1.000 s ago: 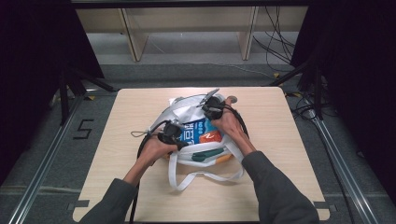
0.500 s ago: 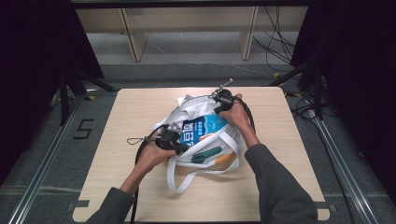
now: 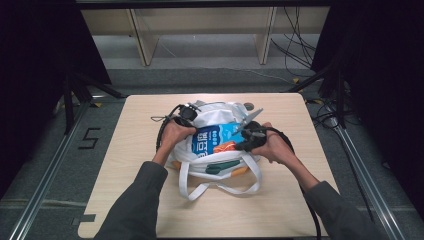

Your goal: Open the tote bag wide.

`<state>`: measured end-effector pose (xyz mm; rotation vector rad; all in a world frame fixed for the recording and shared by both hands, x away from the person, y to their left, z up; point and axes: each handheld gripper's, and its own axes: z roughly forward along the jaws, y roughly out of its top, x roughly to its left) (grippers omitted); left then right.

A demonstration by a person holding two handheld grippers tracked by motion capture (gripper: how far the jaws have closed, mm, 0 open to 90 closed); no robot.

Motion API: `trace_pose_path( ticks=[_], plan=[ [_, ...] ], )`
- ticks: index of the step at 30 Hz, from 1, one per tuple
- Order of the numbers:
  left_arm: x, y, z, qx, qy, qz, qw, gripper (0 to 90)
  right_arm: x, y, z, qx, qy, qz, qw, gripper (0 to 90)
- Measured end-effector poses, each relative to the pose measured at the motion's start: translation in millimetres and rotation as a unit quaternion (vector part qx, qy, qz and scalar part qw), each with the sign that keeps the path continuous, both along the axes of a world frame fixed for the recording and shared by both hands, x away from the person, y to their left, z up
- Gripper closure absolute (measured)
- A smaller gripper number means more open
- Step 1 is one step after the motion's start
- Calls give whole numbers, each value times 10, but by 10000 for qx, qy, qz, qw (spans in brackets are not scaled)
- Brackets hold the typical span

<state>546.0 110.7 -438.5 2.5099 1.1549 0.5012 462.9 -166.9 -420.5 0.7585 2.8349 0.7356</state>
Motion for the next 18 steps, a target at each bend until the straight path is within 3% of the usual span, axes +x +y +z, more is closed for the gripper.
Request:
trace_pose_path(
  ticks=[1, 2, 3, 4, 6, 8, 10, 12, 13, 14, 15, 17, 18],
  plan=[
    [40, 145, -55, -441, 114, 289, 9985, 897, -59, -41, -62, -124, 15, -16, 9999, 900],
    [56, 238, -101, -966, 216, 466, 9940, 897, -112, -112, -132, -2, -2, -37, 10000, 900],
    [34, 236, -104, -943, 172, 478, 9942, 897, -156, -166, -177, 136, 37, -94, 9999, 900],
    [0, 172, -81, -641, 91, 340, 9973, 897, -187, -184, -210, 224, 33, -132, 9997, 900],
    [-71, 62, 0, -292, 43, 45, 9996, 895, -188, -162, -212, 80, -13, -62, 9999, 900],
    [-149, 26, 99, -587, -52, -99, 9982, 880, -171, -111, -116, 28, -83, -32, 10000, 900],
    [-240, 1, 200, -806, -102, -293, 9963, 872, -94, -74, 69, 345, -381, 2, 9987, 900],
    [-315, -28, 232, -682, -115, -455, 9966, 856, 6, -3, 232, 631, -649, -53, 9959, 900],
    [-350, -32, 214, -852, -4, -525, 9950, 862, 63, 35, 281, 657, -745, -42, 9950, 900],
    [-376, -32, 188, -981, 107, -595, 9933, 864, 144, 131, 332, 650, -733, -233, 9949, 900],
    [-417, -45, 153, -958, 168, -661, 9931, 865, 255, 196, 348, 585, -927, -203, 9938, 900],
    [-507, -55, 79, -838, 282, -837, 9926, 866, 446, 370, 313, 588, -824, -265, 9945, 900],
    [-550, -44, 57, -795, 265, -885, 9925, 872, 535, 457, 266, 459, -792, -349, 9952, 900]
  ],
)
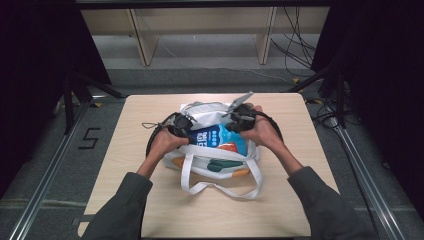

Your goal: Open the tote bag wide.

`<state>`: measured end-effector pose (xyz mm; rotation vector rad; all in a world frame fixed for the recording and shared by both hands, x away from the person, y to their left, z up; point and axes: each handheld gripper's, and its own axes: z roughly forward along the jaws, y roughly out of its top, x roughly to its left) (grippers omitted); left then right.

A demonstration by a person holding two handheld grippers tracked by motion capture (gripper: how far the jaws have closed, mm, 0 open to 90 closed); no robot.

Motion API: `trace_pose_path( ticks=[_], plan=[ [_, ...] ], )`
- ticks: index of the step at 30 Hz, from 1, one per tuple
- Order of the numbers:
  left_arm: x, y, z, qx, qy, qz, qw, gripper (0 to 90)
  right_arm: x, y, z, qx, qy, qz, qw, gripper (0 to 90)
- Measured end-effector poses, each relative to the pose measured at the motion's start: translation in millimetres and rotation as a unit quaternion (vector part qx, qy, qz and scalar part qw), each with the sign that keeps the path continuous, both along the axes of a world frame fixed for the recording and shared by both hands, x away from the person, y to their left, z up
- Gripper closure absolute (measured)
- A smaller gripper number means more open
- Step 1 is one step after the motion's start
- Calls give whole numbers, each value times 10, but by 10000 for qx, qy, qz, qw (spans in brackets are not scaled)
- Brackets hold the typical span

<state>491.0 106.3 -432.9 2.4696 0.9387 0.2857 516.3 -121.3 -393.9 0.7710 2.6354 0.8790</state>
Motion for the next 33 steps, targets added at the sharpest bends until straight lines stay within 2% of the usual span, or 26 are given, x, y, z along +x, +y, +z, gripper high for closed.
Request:
trace_pose_path(
  ticks=[2, 3, 4, 5, 6, 7, 8, 9, 10, 12, 13, 14, 15, 17, 18, 19, 20, 21, 23, 24, 25, 27, 29, 30, 31, 33],
  plan=[
    [-68, 45, -6, -97, 21, -59, 9999, 885, 184, 113, -107, -296, -23, -14, 9996, 900],
    [-95, 65, -8, -108, 46, -111, 9999, 887, 312, 165, -190, -374, 56, -165, 9991, 900],
    [-160, 93, -20, -40, 38, -214, 9998, 890, 381, 179, -228, -319, 136, -289, 9990, 900],
    [-213, 116, -40, 59, 49, -304, 9995, 893, 506, 181, -282, -443, 42, -543, 9975, 900],
    [-275, 135, -69, 43, 64, -346, 9994, 894, 582, 172, -334, -572, 212, -697, 9957, 900],
    [-338, 156, -81, 75, 64, -389, 9992, 894, 653, 156, -400, -574, 319, -855, 9942, 900],
    [-405, 196, -68, 292, 102, -611, 9977, 895, 713, 132, -465, -597, 405, -981, 9926, 900],
    [-454, 222, -63, 372, 129, -654, 9971, 896, 765, 104, -534, -662, 502, -1089, 9906, 900],
    [-484, 267, -85, 258, -16, -708, 9972, 896, 784, 91, -554, -672, 541, -1172, 9894, 900],
    [-511, 290, -130, 82, 23, -593, 9982, 896, 807, 69, -542, -737, 545, -1233, 9881, 900],
    [-514, 262, -112, 261, 13, -647, 9976, 896, 792, 79, -495, -765, 584, -1282, 9871, 900],
    [-520, 233, -90, 391, -42, -692, 9968, 896, 772, 85, -439, -868, 441, -1211, 9878, 900],
    [-527, 218, -68, 387, -19, -605, 9974, 894, 730, 84, -361, -828, 308, -1176, 9891, 900],
    [-506, 220, -34, 139, -47, -390, 9991, 877, 610, 43, -169, -650, 101, -1062, 9922, 900],
    [-439, 242, 5, -32, -177, -446, 9988, 869, 564, 14, -104, -518, 21, -933, 9943, 900],
    [-394, 247, 41, -166, -227, -441, 9986, 865, 463, -24, -6, -246, -76, -748, 9969, 900],
    [-361, 239, 63, -321, -245, -345, 9986, 861, 367, -44, 49, -80, -46, -560, 9984, 900],
    [-293, 229, 103, -470, -309, -216, 9982, 861, 275, -38, 77, 14, 48, -516, 9987, 900],
    [-188, 210, 155, -736, -400, -39, 9965, 854, 11, -29, 48, -34, 57, -34, 10000, 900],
    [-139, 188, 162, -945, -416, 74, 9946, 850, -107, -53, 29, -73, 85, 136, 9998, 900],
    [-88, 160, 165, -1019, -386, 108, 9940, 852, -208, -87, -13, -76, 149, 282, 9995, 900],
    [4, 77, 144, -1040, -394, 203, 9936, 860, -412, -166, -93, -233, 417, 410, 9980, 900],
    [81, 11, 98, -872, -308, 180, 9956, 876, -562, -261, -175, -298, 451, 692, 9961, 900],
    [113, 2, 73, -714, -250, 174, 9970, 882, -636, -310, -209, -369, 501, 733, 9954, 900],
    [129, 5, 44, -713, -250, 212, 9969, 893, -705, -352, -260, -416, 608, 747, 9945, 900],
    [171, 58, -42, -756, -109, 372, 9964, 896, -806, -389, -387, -553, 707, 734, 9933, 900]
  ],
)
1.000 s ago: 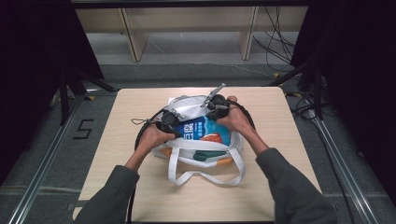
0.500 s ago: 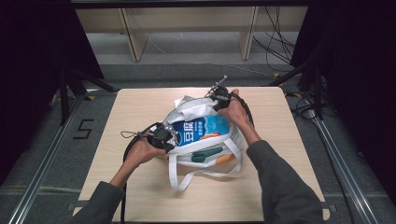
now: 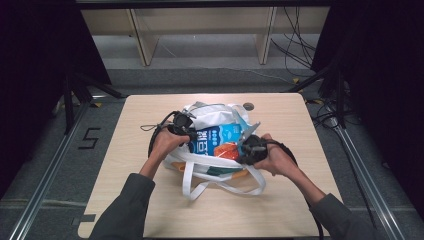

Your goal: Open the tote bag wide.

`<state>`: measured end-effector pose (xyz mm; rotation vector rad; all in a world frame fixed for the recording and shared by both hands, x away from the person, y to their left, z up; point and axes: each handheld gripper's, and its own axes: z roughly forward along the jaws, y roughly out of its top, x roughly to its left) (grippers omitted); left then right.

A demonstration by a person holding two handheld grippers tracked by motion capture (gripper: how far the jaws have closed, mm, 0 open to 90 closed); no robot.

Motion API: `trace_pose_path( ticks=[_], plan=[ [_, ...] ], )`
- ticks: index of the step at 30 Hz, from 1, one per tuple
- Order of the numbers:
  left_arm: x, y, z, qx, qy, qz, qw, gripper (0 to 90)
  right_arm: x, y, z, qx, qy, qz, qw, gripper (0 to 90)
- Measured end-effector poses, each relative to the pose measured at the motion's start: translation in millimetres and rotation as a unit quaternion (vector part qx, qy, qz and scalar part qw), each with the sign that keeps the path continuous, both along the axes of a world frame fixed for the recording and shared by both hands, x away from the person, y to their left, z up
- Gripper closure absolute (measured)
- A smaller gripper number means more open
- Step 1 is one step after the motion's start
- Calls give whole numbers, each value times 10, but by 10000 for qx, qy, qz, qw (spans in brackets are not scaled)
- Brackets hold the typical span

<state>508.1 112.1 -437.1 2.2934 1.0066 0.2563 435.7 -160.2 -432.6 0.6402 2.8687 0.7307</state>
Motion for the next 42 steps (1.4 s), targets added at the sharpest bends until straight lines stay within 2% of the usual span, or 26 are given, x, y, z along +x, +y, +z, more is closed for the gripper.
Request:
trace_pose_path(
  ticks=[1, 3, 5, 6, 7, 9, 11, 13, 15, 16, 19, 20, 22, 24, 25, 27, 29, 30, 31, 32, 33, 34, 35, 36, 37, 42],
  plan=[
    [7, 35, -11, 15, 89, 22, 10000, 897, -48, 2, -82, 3, 166, -55, 9998, 900],
    [-7, 88, -10, -69, 60, 110, 9999, 897, -37, 10, -90, 12, -6, 12, 10000, 900],
    [-41, 121, 35, -223, 50, 99, 9997, 896, -3, 6, 37, 159, 63, 17, 9999, 900],
    [-69, 123, 63, -323, 37, 19, 9995, 896, 9, 6, 113, 284, -5, -179, 9994, 900],
    [-102, 110, 89, -328, 6, -55, 9994, 896, 81, -2, 207, 520, -302, -200, 9980, 900],
    [-195, 60, 126, -338, 8, -225, 9992, 895, 192, -2, 340, 689, -552, -358, 9955, 900],
    [-336, 36, 145, -128, 120, -657, 9977, 893, 386, 7, 431, 703, -898, -665, 9912, 900],
    [-483, 28, 102, 28, 157, -857, 9962, 891, 586, 4, 432, 559, -1002, -965, 9887, 900],
    [-637, 96, 37, 107, 180, -1050, 9943, 890, 766, -20, 370, 465, -975, -1165, 9873, 900],
    [-710, 144, -3, 160, 220, -1053, 9941, 894, 856, -43, 316, 240, -825, -1323, 9875, 900],
    [-872, 266, -151, -28, 203, -1003, 9947, 896, 1063, -166, 50, -292, -656, -1615, 9843, 900],
    [-886, 276, -181, -66, 184, -1019, 9946, 896, 1118, -213, -66, -399, -457, -1744, 9828, 900],
    [-880, 250, -165, 6, 167, -1005, 9948, 896, 1177, -271, -233, -166, -202, -1865, 9821, 900],
    [-892, 200, -91, 170, 72, -980, 9950, 895, 1150, -214, -175, -468, -302, -1830, 9815, 900],
    [-888, 196, -1, 204, -113, -981, 9949, 895, 1138, -195, -133, -531, -425, -1814, 9811, 900],
    [-853, 207, 134, -150, -321, -880, 9955, 882, 1082, -185, 46, -349, -575, -1838, 9807, 900],
    [-738, 228, 304, -193, -535, -694, 9960, 875, 1011, -171, 232, -122, -821, -1689, 9821, 900],
    [-668, 227, 370, -197, -537, -492, 9972, 875, 968, -148, 307, -8, -940, -1542, 9836, 900],
    [-603, 210, 412, -338, -441, -155, 9983, 874, 899, -104, 365, 85, -1004, -1437, 9845, 900],
    [-482, 237, 436, -263, -713, -257, 9968, 869, 819, -58, 406, 149, -1048, -1213, 9870, 900],
    [-482, 237, 436, -263, -713, -257, 9968, 865, 819, -58, 406, 149, -1048, -1213, 9870, 900],
    [-296, 264, 437, -263, -809, 71, 9964, 865, 754, -38, 424, 139, -1125, -1038, 9881, 900],
    [-113, 297, 355, -303, -693, 405, 9963, 872, 473, 48, 411, 453, -972, -726, 9916, 900],
    [-113, 297, 355, -303, -693, 405, 9963, 875, 473, 48, 411, 453, -972, -726, 9916, 900],
    [17, 307, 213, -150, -437, 479, 9978, 883, 314, 38, 346, 386, -871, -517, 9941, 900],
    [147, 335, 29, 36, -335, 675, 9971, 894, 111, -97, 150, 110, -602, -261, 9978, 900]
  ],
)
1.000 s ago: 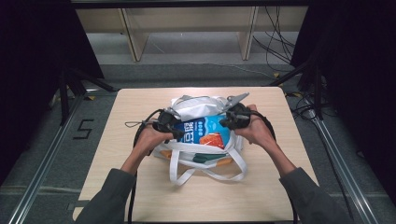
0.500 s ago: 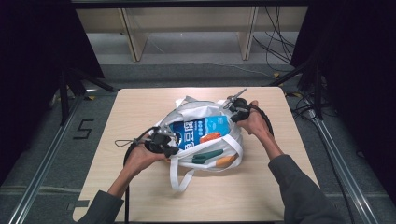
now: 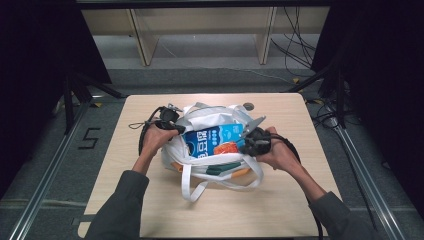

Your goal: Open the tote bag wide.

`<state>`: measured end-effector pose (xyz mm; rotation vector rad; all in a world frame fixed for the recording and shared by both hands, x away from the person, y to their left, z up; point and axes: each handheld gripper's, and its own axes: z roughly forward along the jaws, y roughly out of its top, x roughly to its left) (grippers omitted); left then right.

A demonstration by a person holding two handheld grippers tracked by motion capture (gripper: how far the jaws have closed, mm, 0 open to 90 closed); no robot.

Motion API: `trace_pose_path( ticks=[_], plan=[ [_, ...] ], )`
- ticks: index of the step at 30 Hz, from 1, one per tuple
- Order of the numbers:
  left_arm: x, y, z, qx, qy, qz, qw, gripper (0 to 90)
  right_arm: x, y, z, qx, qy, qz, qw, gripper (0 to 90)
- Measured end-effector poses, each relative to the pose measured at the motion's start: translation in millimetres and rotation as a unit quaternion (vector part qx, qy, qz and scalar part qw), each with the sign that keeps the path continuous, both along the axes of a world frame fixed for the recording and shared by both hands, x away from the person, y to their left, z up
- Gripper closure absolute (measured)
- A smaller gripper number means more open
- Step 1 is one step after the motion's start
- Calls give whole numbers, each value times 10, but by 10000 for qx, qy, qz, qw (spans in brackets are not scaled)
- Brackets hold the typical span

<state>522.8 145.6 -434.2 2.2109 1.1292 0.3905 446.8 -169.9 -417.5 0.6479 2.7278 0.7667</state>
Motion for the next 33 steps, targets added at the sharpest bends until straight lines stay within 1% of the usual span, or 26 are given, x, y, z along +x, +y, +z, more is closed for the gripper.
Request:
trace_pose_path(
  ticks=[1, 2, 3, 6, 7, 8, 9, 10, 11, 12, 13, 14, 16, 18, 19, 21, 22, 23, 24, 25, 26, 28, 29, 31, 32, 33],
  plan=[
    [74, 37, -79, -5, 121, 201, 9997, 895, -94, -56, -99, -209, 196, 54, 9996, 900],
    [74, 37, -79, -5, 121, 201, 9997, 895, -94, -56, -99, -209, 196, 54, 9996, 900],
    [112, 25, -129, 151, 149, 271, 9994, 896, -161, -81, -198, -243, 163, 58, 9996, 900],
    [122, -13, -110, 280, 144, 366, 9988, 894, -195, -68, -204, -266, 118, -18, 9996, 900],
    [58, -72, -37, 492, -33, 317, 9983, 892, -190, -59, -178, -299, 106, -30, 9995, 900],
    [58, -72, -37, 492, -33, 317, 9983, 881, -186, -51, -147, -297, 70, 32, 9995, 900],
    [-77, -110, 51, 395, -199, 70, 9990, 868, -183, -59, -105, -215, 41, 18, 9998, 900],
    [-77, -110, 51, 395, -199, 70, 9990, 859, -183, -59, -105, -215, 41, 18, 9998, 900],
    [-243, -135, 130, 416, -389, -223, 9981, 854, -169, -83, -18, 162, -34, -105, 9998, 900],
    [-243, -135, 130, 416, -389, -223, 9981, 857, -169, -83, -18, 162, -34, -105, 9998, 900],
    [-334, -133, 160, 220, -372, -376, 9984, 857, -156, -94, 30, 316, -143, -142, 9993, 900],
    [-428, -144, 164, -66, -403, -435, 9982, 861, -136, -111, 77, 407, -304, -128, 9986, 900],
    [-667, -165, 132, -69, -336, -875, 9956, 853, -18, -153, 179, 666, -478, -306, 9962, 900],
    [-734, -164, 102, -82, -228, -1008, 9946, 852, 63, -163, 192, 738, -590, -372, 9948, 900],
    [-788, -157, 62, 1, -169, -1118, 9936, 862, 228, -174, 204, 802, -659, -616, 9927, 900],
    [-877, -124, -19, 48, -133, -1094, 9939, 866, 318, -171, 187, 803, -698, -743, 9915, 900],
    [-915, -89, -83, 117, -140, -1176, 9929, 876, 491, -179, 113, 711, -545, -1080, 9901, 900],
    [-939, -98, -131, 29, -157, -1065, 9942, 878, 582, -180, 20, 709, -477, -1187, 9892, 900],
    [-939, -98, -131, 29, -157, -1065, 9942, 881, 665, -197, -59, 576, -270, -1252, 9901, 900],
    [-943, -91, -178, 111, -197, -1146, 9932, 886, 744, -200, -188, 551, -219, -1307, 9897, 900],
    [-943, -91, -178, 111, -197, -1146, 9932, 889, 744, -200, -188, 551, -219, -1307, 9897, 900],
    [-945, -79, -200, -31, -150, -1077, 9941, 891, 812, -207, -358, 607, 35, -1422, 9880, 900],
    [-944, -85, -194, -14, -143, -1083, 9940, 891, 816, -212, -372, 498, 14, -1439, 9883, 900],
    [-937, -87, -160, 32, -197, -1155, 9931, 890, 762, -190, -313, 264, -108, -1323, 9908, 900],
    [-937, -78, -141, -39, -163, -1125, 9935, 884, 726, -174, -269, 244, -126, -1315, 9909, 900],
    [-940, -71, -123, -201, -195, -1022, 9944, 864, 665, -173, -166, 366, -291, -1279, 9907, 900]
  ],
)
